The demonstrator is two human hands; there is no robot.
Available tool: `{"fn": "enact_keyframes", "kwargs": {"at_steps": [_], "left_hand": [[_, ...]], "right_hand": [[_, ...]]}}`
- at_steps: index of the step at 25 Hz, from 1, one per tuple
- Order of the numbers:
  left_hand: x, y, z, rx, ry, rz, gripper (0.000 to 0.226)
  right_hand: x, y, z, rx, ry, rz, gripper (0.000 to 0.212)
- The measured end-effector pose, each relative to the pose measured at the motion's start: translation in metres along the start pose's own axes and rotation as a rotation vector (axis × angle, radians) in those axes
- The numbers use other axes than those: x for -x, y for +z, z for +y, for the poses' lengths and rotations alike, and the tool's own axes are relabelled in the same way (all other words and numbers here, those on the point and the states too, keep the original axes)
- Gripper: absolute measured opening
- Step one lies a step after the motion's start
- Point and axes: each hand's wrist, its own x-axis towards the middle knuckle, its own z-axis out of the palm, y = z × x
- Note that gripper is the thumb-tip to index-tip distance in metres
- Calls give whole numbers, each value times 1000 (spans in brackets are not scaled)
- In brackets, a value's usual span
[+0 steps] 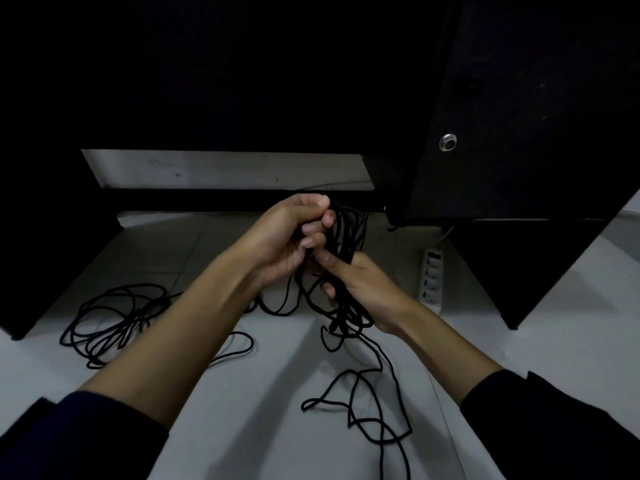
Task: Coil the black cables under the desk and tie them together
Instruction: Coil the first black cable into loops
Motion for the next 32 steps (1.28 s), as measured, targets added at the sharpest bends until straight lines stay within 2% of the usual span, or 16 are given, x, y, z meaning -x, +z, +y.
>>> {"fn": "enact_keyframes", "kwargs": {"at_steps": [3, 5, 9, 12, 14, 16, 17, 19, 21, 24, 28, 32], "left_hand": [[-7, 3, -8, 103, 16, 46, 17], [-12, 2, -11, 38, 34, 60, 13], [-18, -8, -14, -482, 137, 60, 5], [-19, -11, -19, -788, 276, 102, 17], [-19, -13, -21, -912, 344, 207, 30], [-17, -16, -23, -871, 320, 266, 38], [-15, -18, -26, -819, 254, 225, 41], [-6, -21, -40, -734, 68, 18, 46], [9, -21, -59, -660, -70, -159, 39], [17, -27, -74, -688, -102, -177, 46], [17, -27, -84, -660, -66, -156, 22], [19, -10, -90, -552, -71, -163, 19]], "right_hand": [[0, -1, 2, 14, 18, -13, 36], [2, -3, 3, 46, 23, -54, 37], [5, -5, 8, 3, 63, -18, 41], [4, -8, 16, -51, 90, -3, 39], [3, -9, 17, -112, 78, 0, 34], [3, -11, 16, -232, 63, 32, 30], [3, -13, 14, -297, 55, 48, 29], [2, -19, 11, -379, 34, 71, 28], [3, -26, 8, -396, 33, 95, 28], [3, -36, 6, -434, 11, 119, 28], [5, -42, 5, -467, 1, 143, 25], [5, -38, 4, -492, 12, 144, 26]]}}
